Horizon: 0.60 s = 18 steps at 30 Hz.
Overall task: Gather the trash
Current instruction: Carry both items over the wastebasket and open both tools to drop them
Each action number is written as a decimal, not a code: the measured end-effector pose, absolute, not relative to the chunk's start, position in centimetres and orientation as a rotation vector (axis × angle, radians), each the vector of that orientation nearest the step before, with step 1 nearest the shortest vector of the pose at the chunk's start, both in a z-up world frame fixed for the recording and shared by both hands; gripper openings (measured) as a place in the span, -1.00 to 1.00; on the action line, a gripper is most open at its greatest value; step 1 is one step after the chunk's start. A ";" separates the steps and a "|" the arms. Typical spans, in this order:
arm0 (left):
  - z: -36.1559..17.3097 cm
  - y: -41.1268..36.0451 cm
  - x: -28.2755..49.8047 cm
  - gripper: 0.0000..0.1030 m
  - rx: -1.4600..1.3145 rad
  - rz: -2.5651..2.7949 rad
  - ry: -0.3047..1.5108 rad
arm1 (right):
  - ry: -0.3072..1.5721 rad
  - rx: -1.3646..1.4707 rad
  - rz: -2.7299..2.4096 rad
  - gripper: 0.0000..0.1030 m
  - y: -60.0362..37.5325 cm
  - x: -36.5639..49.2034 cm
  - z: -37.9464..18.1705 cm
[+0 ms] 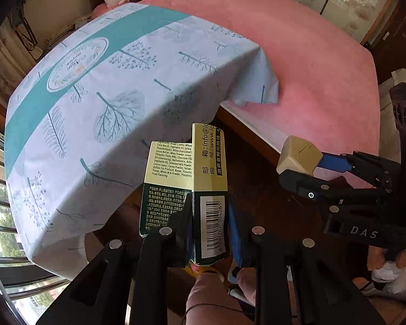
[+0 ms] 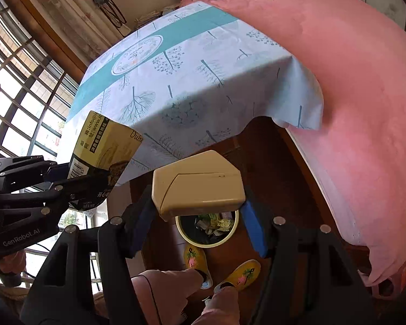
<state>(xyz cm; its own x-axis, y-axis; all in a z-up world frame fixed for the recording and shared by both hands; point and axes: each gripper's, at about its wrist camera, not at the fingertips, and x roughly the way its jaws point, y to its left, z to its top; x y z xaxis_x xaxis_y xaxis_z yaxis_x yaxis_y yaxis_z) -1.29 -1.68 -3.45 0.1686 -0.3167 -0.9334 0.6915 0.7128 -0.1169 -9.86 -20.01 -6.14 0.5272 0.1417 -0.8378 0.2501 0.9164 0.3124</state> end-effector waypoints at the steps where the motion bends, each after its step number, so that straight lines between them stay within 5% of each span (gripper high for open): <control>1: -4.7 -1.3 -1.0 -0.57 0.358 -0.738 1.225 | 1.040 0.433 -0.074 0.13 -19.9 -10.0 -7.2; 18: -24.1 0.9 1.7 -0.57 0.233 -0.697 1.387 | 1.273 0.469 -0.101 0.14 -16.6 -5.3 -26.8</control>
